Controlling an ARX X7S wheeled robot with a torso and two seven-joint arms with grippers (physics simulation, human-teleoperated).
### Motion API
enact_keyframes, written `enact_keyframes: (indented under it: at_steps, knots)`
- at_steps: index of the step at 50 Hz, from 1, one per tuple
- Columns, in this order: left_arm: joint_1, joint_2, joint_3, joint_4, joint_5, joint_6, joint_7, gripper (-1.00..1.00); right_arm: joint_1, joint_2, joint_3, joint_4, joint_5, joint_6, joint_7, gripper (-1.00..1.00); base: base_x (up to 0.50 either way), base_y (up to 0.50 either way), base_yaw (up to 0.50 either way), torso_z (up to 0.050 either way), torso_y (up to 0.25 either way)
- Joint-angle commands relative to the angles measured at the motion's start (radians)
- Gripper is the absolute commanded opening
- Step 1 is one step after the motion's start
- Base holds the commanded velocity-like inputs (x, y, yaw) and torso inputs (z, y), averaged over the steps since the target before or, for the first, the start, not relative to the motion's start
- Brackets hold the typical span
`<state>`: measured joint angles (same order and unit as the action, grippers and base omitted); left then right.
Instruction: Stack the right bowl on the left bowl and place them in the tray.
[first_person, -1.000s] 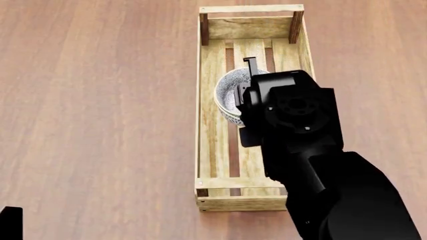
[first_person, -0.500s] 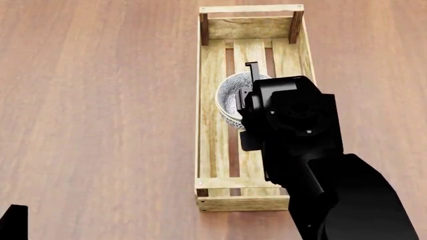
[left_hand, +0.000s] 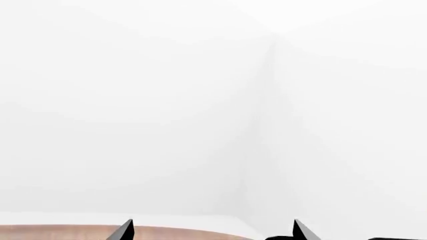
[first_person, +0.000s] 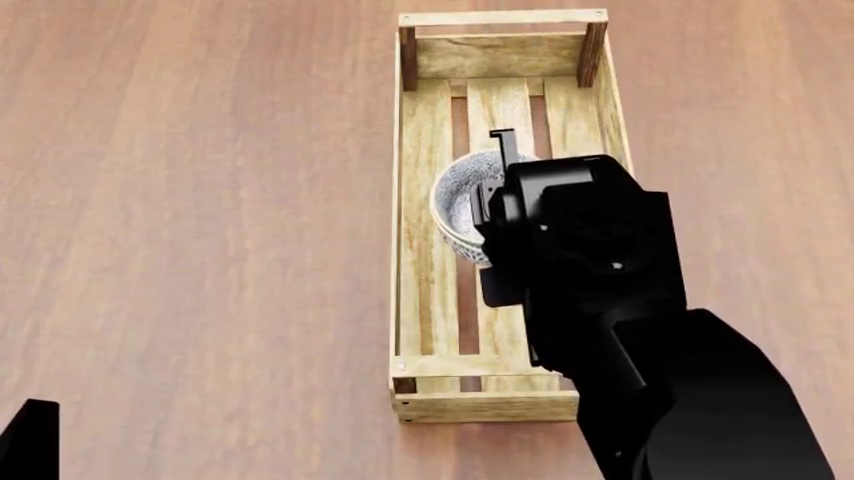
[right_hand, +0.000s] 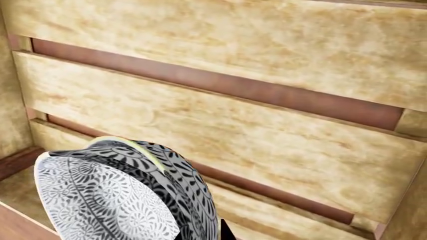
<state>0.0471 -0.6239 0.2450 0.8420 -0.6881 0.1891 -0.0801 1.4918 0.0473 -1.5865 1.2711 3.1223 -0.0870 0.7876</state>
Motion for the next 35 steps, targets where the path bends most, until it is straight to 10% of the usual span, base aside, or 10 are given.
enact_keyframes:
  at_steps: [1,33,34,35]
  knots:
    - [-0.007,0.017,-0.041,-0.028,-0.001,0.02,0.028,1.0,0.0,-0.015,0.039,0.038,-0.014,-0.031,-0.035,-1.0,0.0,0.0,0.0,0.0,0.0]
    - [-0.003,0.011,-0.038,-0.029,-0.001,0.028,0.028,1.0,-0.002,-0.012,0.039,0.038,-0.016,-0.025,-0.054,-1.0,0.0,0.0,0.0,0.0,0.001]
    - [-0.003,0.011,-0.039,-0.029,-0.002,0.029,0.028,1.0,-0.002,-0.012,0.038,0.038,-0.016,-0.025,-0.054,1.0,0.0,0.0,0.0,0.0,0.0]
    - [-0.003,0.01,-0.039,-0.029,-0.002,0.029,0.028,1.0,-0.002,-0.012,0.038,0.038,-0.016,-0.025,-0.054,1.0,0.0,0.0,0.0,0.0,0.0]
